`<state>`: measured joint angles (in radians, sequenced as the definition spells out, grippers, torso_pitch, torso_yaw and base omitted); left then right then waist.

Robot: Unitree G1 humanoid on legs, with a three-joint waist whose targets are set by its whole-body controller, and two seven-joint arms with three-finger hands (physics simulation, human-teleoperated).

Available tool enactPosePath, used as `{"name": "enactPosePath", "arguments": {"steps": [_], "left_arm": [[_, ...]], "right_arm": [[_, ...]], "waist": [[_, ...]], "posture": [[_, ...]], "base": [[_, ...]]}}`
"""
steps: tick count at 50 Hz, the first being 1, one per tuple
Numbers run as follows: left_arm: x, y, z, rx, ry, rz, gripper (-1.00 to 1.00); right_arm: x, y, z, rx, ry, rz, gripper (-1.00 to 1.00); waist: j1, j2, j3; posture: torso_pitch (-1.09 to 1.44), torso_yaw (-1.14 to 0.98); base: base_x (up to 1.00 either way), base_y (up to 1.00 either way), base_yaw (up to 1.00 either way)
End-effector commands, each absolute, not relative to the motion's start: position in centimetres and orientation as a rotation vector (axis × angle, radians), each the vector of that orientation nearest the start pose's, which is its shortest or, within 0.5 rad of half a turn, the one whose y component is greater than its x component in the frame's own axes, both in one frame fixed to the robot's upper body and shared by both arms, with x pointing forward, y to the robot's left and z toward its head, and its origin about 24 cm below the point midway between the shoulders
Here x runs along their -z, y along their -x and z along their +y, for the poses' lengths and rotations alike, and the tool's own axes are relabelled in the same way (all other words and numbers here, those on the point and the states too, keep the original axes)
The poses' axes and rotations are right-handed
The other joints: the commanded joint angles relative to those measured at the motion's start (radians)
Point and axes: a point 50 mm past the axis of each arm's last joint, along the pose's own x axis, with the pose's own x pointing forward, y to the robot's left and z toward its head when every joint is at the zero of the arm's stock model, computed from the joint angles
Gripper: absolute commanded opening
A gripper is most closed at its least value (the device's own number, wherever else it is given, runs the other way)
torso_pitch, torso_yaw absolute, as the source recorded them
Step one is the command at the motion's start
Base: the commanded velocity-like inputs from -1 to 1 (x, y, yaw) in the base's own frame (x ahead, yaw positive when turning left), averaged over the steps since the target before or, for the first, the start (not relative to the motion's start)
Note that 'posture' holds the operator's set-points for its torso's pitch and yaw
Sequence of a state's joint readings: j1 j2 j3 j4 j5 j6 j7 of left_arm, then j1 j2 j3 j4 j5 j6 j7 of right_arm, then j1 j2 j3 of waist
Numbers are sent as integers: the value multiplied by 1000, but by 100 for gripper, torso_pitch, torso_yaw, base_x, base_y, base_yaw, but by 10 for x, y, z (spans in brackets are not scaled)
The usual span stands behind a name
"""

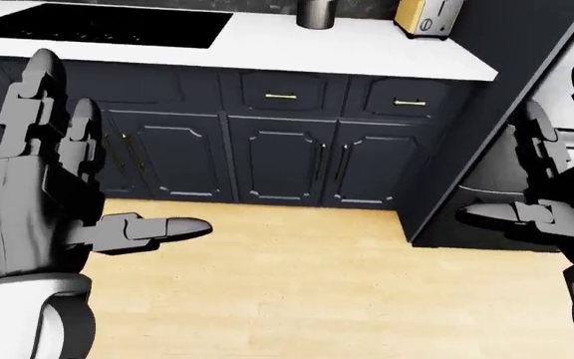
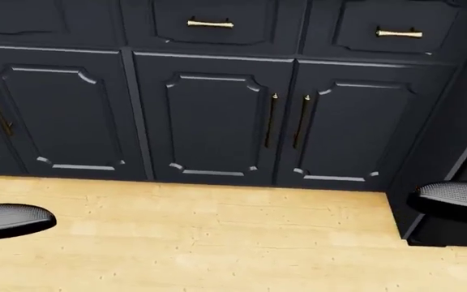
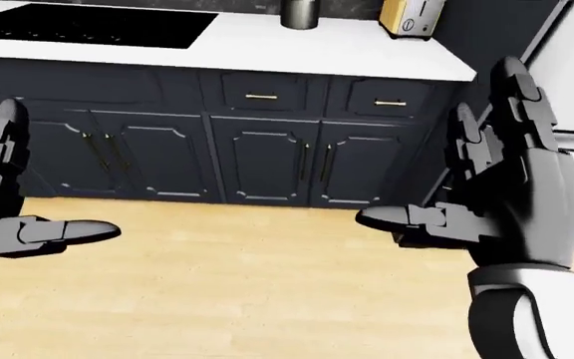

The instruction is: Navigate to the shelves.

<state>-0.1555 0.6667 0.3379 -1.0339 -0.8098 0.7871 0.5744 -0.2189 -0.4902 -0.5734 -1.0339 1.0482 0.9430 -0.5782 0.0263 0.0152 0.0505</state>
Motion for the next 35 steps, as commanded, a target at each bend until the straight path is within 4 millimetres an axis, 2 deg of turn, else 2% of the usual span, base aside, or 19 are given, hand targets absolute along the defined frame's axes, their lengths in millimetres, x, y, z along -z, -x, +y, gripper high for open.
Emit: {"name": "enactPosePath", "arguments": {"steps": [1,6,7,8,9,18,19,20,21,22,24,26,28,29,30,32,33,34,35], "left_arm": [[-256,-184,195,-137,-135,-439,100],[-256,-184,195,-137,-135,-439,100],[-256,-184,195,-137,-134,-439,100],[-256,-184,195,-139,-134,-439,100],[-256,-184,195,-138,-135,-438,100],[-255,-184,195,-138,-135,-439,100],[-256,-184,195,-137,-134,-440,100],[-255,-184,195,-137,-137,-439,100],[-255,-184,195,-138,-136,-439,100],[-255,-184,196,-139,-135,-439,100],[-255,-184,195,-138,-136,-439,100],[-255,-184,196,-138,-136,-439,100],[-255,-184,195,-137,-136,-439,100],[-254,-184,195,-138,-136,-438,100],[-255,-184,195,-137,-137,-439,100],[-255,-184,196,-138,-137,-439,100],[-255,-183,196,-138,-137,-440,100],[-255,-183,196,-138,-136,-440,100],[-256,-183,196,-138,-137,-440,100]], "right_arm": [[-257,-180,-213,165,-93,-381,100],[-256,-181,-213,166,-92,-380,100],[-256,-181,-213,166,-90,-380,100],[-255,-181,-213,166,-89,-379,100],[-255,-181,-213,168,-90,-377,100],[-255,-181,-213,173,-89,-370,100],[-255,-182,-214,176,-85,-369,100],[-255,-182,-214,175,-86,-369,100],[-255,-182,-213,174,-85,-370,100],[-255,-181,-213,174,-85,-369,100],[-254,-181,-213,174,-84,-369,100],[-254,-181,-213,174,-84,-370,100],[-254,-181,-213,174,-83,-369,100],[-254,-181,-213,174,-84,-371,100],[-255,-180,-213,175,-85,-372,100],[-254,-181,-213,175,-85,-372,100],[-254,-181,-213,181,-87,-374,100],[-254,-181,-214,194,-89,-373,100],[-254,-181,-214,192,-85,-374,100]], "waist": [[-2,14,-10],[7,-43,-13],[6,-70,-18],[3,-120,-33],[-8,-88,-21],[-26,-16,6],[-26,-5,3],[-24,27,-9],[-10,18,4],[-16,28,5],[-8,34,-18],[-3,29,-15],[3,-8,5],[0,-44,-1],[-10,-117,-26],[-14,-79,-9],[-21,-67,-16],[-21,-60,-23],[-22,-63,-7]], "posture": [[0,0],[0,0],[0,0],[0,0],[0,0],[0,0],[0,0],[0,0],[0,0],[0,0],[0,0],[0,0],[0,0],[0,0],[0,0],[0,0],[0,0],[0,0],[0,0]], "base": [[0,-75,0],[0,-75,0],[0,-76,0],[0,-75,0],[0,-77,0],[0,-75,0],[0,-73,0],[0,-76,0],[0,-76,0],[0,-74,0],[0,-73,0],[0,-71,0],[0,-64,0],[0,-57,0],[0,-49,0],[0,-47,0],[0,-35,0],[0,-9,0],[0,0,0]]}}
